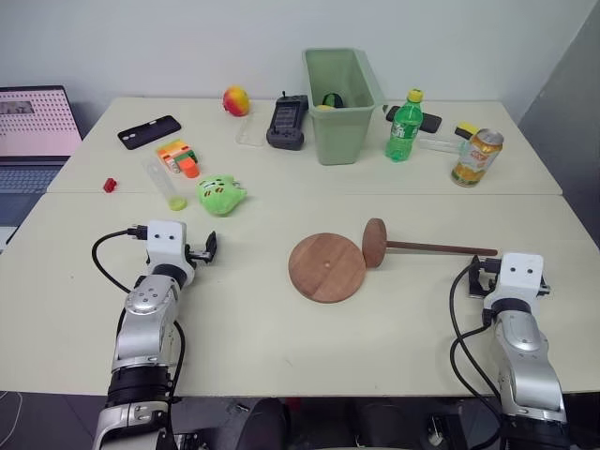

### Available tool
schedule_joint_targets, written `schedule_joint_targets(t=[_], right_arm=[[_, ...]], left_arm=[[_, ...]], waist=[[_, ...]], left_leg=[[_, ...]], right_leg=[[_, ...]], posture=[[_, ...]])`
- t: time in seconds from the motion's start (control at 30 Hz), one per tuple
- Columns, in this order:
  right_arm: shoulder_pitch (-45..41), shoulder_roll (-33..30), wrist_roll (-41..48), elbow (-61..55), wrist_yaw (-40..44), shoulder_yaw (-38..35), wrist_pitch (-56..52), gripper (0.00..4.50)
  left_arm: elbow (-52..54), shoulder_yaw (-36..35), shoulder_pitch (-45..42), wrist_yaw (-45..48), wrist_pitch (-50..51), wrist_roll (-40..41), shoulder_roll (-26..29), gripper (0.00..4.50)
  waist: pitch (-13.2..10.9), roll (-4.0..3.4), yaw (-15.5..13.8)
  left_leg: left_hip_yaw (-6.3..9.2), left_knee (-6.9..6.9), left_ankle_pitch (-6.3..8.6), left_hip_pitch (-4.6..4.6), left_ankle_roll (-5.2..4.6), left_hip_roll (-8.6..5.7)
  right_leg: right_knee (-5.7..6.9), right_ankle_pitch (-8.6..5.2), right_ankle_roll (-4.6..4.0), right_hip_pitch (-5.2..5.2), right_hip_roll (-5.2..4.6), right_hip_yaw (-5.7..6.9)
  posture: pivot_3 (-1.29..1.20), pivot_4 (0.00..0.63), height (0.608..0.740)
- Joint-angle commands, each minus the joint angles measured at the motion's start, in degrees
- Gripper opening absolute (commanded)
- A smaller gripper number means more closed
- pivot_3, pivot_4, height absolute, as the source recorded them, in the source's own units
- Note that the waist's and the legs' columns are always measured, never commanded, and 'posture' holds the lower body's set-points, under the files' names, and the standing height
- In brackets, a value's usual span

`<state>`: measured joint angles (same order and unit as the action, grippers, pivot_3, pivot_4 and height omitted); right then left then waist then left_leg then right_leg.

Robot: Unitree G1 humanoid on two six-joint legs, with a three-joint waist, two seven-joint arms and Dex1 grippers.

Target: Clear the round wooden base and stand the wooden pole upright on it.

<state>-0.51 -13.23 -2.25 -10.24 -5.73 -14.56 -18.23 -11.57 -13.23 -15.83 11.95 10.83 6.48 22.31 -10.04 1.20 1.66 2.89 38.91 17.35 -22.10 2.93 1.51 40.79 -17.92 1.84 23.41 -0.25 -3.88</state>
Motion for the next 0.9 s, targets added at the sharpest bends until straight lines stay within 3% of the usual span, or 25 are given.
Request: schedule_joint_targets(t=[0.03, 0.2, 0.3, 0.47, 0.63, 0.77, 0.9], right_arm=[[-0.2, -0.3, -0.5, -1.7, -0.3, -0.9, 0.0, 4.49], [1.0, -2.6, 0.1, -5.7, 3.7, 0.2, -1.0, 4.49], [1.9, -9.2, 6.1, -11.4, 16.7, 1.9, -4.4, 4.49], [-2.8, -26.3, 14.7, -13.2, 38.3, 3.7, -9.7, 4.49], [-20.6, -41.3, 15.5, 0.6, 63.1, 15.9, -12.0, 4.49], [-34.0, -41.4, 11.7, 12.2, 70.4, 23.9, -9.5, 4.49], [-40.6, -40.9, 8.4, 18.7, 77.0, 29.6, -6.6, 4.49]], left_arm=[[1.6, -1.2, -0.8, 0.6, -0.9, 1.2, 0.4, 4.5], [4.6, -0.4, 0.7, 3.6, 0.8, 2.4, 1.3, 4.5], [12.7, 0.1, 3.1, 13.2, 5.7, 8.9, 4.1, 4.5], [26.7, 2.1, 4.8, 26.7, 13.6, 19.1, 10.9, 4.5], [40.8, 7.9, 2.6, 39.4, 21.5, 30.4, 18.2, 4.5], [45.4, 10.5, -4.5, 38.6, 27.7, 35.6, 19.3, 4.5], [48.4, 12.0, -10.1, 37.3, 31.8, 38.2, 19.6, 4.5]], waist=[[0.0, 0.0, 0.0], [0.0, 0.0, 0.0], [0.0, 0.0, 0.1], [0.0, 0.01, 0.2], [-0.1, 0.0, 0.2], [-0.1, 0.03, 0.2], [-0.1, 0.03, 0.1]], left_leg=[[0.0, 0.0, 0.0, 0.0, 0.0, 0.0], [-0.01, 0.0, 0.0, 0.0, 0.0, 0.0], [-0.01, 0.0, 0.0, -0.01, 0.0, 0.0], [0.07, -0.01, 0.01, 0.17, -0.02, 0.03], [-0.03, 0.04, 0.01, 0.21, -0.03, -0.08], [0.01, 0.0, 0.03, 0.23, -0.06, 0.07], [0.05, 0.0, 0.03, 0.09, -0.07, 0.08]], right_leg=[[0.0, 0.0, 0.0, 0.0, 0.0, 0.0], [0.0, 0.0, 0.0, 0.0, 0.0, 0.0], [-0.01, 0.0, 0.0, 0.0, 0.02, -0.01], [-0.07, -0.01, 0.0, -0.22, 0.14, 0.06], [-0.17, -0.02, 0.0, -0.29, 0.24, -0.09], [-0.32, -0.02, -0.01, -0.38, 0.26, 0.09], [-0.37, -0.03, -0.03, -0.31, 0.28, 0.16]], posture=[[0.0, 0.15, 0.74], [0.0, 0.15, 0.74], [0.0, 0.15, 0.74], [0.0, 0.15, 0.74], [0.0, 0.15, 0.74], [0.0, 0.15, 0.74], [0.0, 0.15, 0.74]])
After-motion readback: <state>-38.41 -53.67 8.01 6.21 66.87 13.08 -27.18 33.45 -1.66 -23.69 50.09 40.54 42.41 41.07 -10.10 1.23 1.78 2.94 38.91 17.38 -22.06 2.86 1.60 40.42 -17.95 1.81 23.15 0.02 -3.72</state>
